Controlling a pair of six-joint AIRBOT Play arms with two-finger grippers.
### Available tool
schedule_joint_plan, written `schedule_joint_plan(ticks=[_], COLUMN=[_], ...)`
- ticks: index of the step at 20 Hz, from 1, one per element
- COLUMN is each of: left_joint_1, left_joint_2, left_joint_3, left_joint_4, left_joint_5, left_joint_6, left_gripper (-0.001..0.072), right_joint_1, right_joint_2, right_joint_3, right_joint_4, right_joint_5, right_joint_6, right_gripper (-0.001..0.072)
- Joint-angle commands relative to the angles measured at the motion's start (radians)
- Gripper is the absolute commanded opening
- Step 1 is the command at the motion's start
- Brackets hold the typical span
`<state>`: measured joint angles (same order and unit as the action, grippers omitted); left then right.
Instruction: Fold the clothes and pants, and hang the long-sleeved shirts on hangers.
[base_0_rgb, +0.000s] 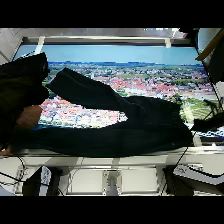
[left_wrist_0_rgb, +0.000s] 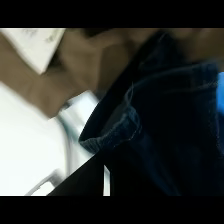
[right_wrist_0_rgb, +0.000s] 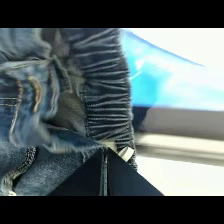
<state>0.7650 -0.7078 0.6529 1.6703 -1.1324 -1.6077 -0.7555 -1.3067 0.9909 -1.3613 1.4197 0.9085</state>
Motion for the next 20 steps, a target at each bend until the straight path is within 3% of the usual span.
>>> schedule_joint_plan(ticks=[1, 6, 11, 13, 15, 17, 20], left_joint_1=[-0.019, -0.171, -0.206, -0.198, -0.198, -0.192, -0.178], left_joint_2=[0.000, 0.001, 0.102, 0.209, 0.312, 0.407, 0.484], left_joint_3=[0.030, 0.047, -0.037, -0.108, -0.185, -0.266, -0.270], left_joint_4=[-0.154, -0.285, -0.108, -0.111, -0.114, -0.081, -0.046], left_joint_5=[0.139, 0.222, 0.201, 0.180, 0.071, -0.004, 0.037], left_joint_6=[0.000, 0.094, 0.097, 0.188, 0.237, 0.233, 0.221], left_gripper=[0.0014, 0.0014, 0.0014, 0.0014, 0.0014, 0.0014, 0.0013], right_joint_1=[-0.018, -0.039, -0.206, -0.313, -0.379, -0.404, -0.403], right_joint_2=[0.006, 0.003, 0.004, 0.004, 0.004, 0.004, 0.004], right_joint_3=[0.166, 0.178, 0.043, 0.004, -0.018, -0.020, -0.020], right_joint_4=[-0.074, -0.050, -0.066, -0.064, -0.061, -0.057, -0.043], right_joint_5=[-0.003, -0.017, 0.005, 0.000, -0.009, -0.031, -0.076], right_joint_6=[0.023, 0.026, 0.026, 0.024, 0.009, 0.006, 0.006], right_gripper=[0.0047, 0.0047, 0.0047, 0.0047, 0.0047, 0.0047, 0.0048])
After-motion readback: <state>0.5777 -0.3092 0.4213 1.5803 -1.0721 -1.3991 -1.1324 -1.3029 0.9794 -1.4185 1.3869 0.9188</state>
